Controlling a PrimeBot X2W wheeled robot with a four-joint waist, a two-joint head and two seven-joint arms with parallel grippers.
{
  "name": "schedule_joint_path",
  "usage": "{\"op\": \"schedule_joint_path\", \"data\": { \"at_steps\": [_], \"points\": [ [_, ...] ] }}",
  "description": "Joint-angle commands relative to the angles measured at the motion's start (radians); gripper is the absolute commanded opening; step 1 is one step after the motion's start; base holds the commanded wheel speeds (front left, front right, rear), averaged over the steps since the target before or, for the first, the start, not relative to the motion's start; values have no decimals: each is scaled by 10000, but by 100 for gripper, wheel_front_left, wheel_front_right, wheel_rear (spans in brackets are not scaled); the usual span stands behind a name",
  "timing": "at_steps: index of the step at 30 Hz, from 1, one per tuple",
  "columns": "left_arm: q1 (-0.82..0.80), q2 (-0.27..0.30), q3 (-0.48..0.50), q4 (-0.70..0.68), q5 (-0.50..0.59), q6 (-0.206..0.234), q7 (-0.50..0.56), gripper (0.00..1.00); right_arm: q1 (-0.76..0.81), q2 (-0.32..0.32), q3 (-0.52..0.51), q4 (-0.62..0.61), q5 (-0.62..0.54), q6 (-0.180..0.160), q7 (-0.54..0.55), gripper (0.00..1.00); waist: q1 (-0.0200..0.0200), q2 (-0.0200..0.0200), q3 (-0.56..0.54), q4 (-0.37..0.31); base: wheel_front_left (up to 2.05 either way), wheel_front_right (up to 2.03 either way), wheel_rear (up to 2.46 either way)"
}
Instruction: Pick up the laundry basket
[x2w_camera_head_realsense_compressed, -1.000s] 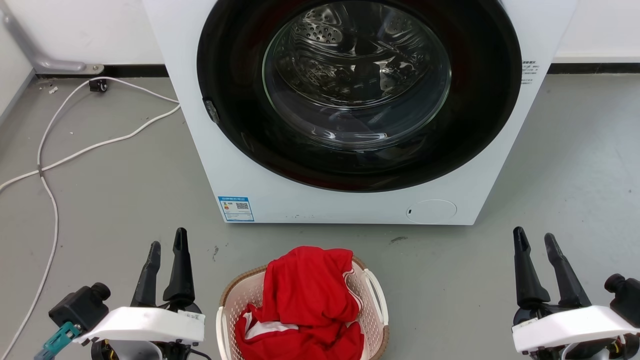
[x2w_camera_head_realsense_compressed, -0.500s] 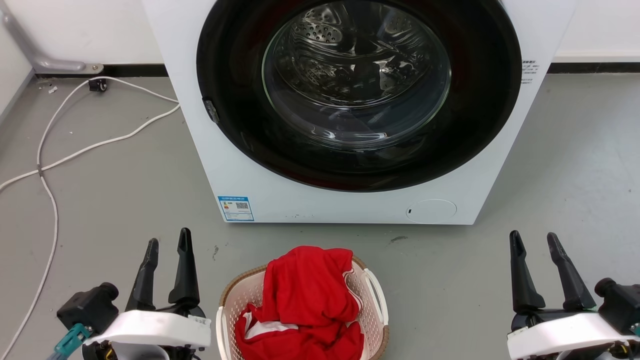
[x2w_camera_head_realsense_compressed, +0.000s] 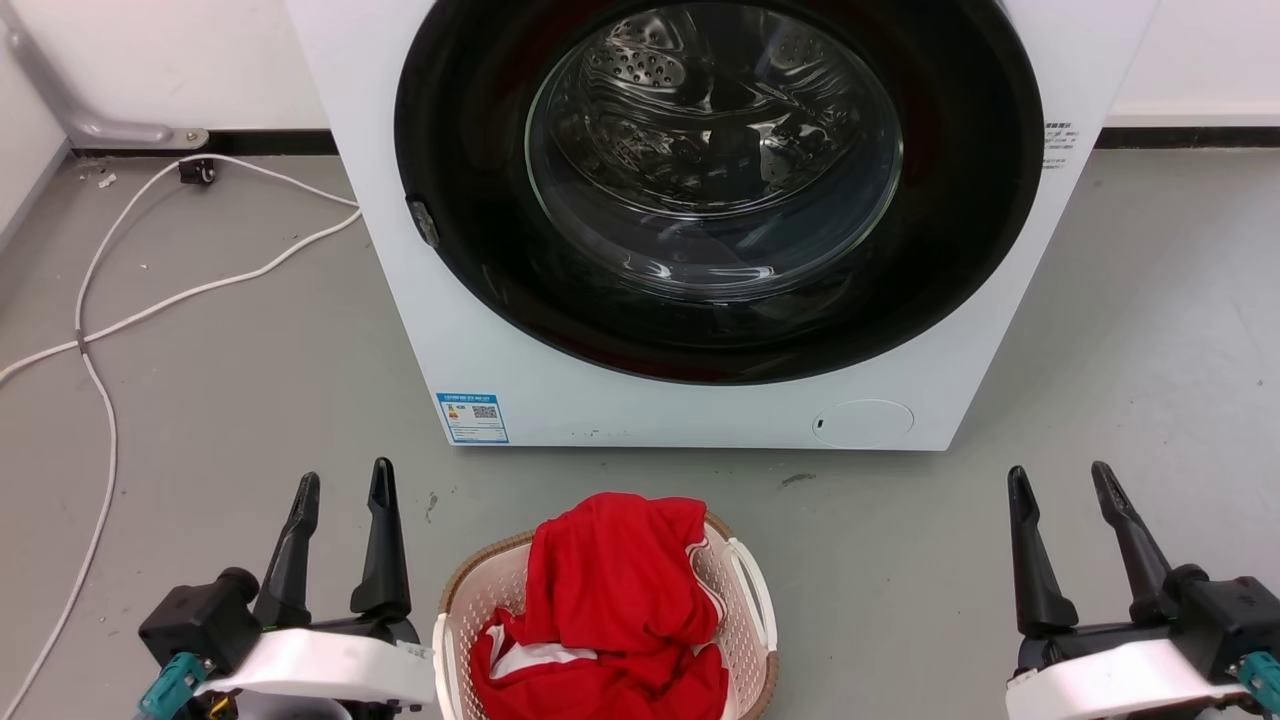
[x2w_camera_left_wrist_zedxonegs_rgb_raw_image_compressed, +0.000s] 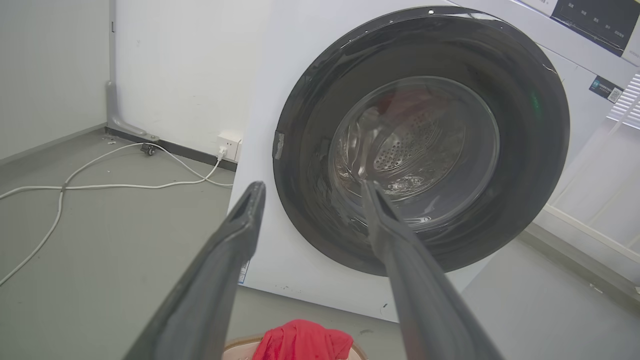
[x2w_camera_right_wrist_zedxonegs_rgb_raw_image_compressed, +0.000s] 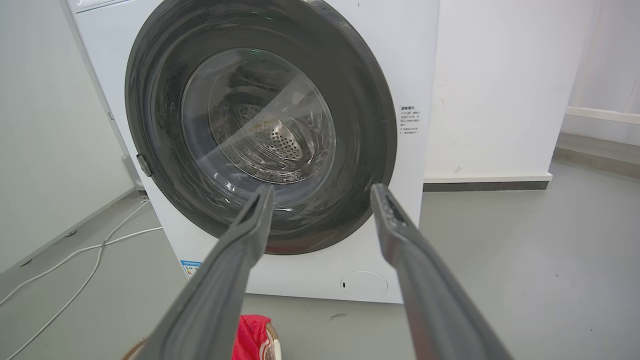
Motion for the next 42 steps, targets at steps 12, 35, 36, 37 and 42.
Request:
{"op": "schedule_joint_path", "data": {
  "at_steps": [12, 35, 36, 37, 42],
  "points": [
    [156, 32, -49, -162, 1052, 48, -312, 100, 221, -53, 119, -283, -1269, -1, -308, 100, 0, 0, 22, -14, 0, 0, 0],
    [390, 33, -55, -410, 2677, 113, -737, 100, 530, -60, 106, -525, -2959, -3, -732, 100, 0, 0, 48, -35, 0, 0, 0],
    [401, 33, -59, -414, 2736, 116, -756, 100, 518, -59, 110, -538, -3031, -3, -738, 100, 0, 0, 50, -38, 0, 0, 0],
    [406, 33, -53, -402, 2726, 116, -747, 100, 494, -56, 114, -537, -2948, -3, -727, 100, 0, 0, 50, -41, 0, 0, 0],
    [425, 33, -70, -367, 2749, 127, -739, 100, 491, -56, 118, -442, -2707, -3, -727, 100, 0, 0, 45, -42, 0, 0, 0]
  ]
}}
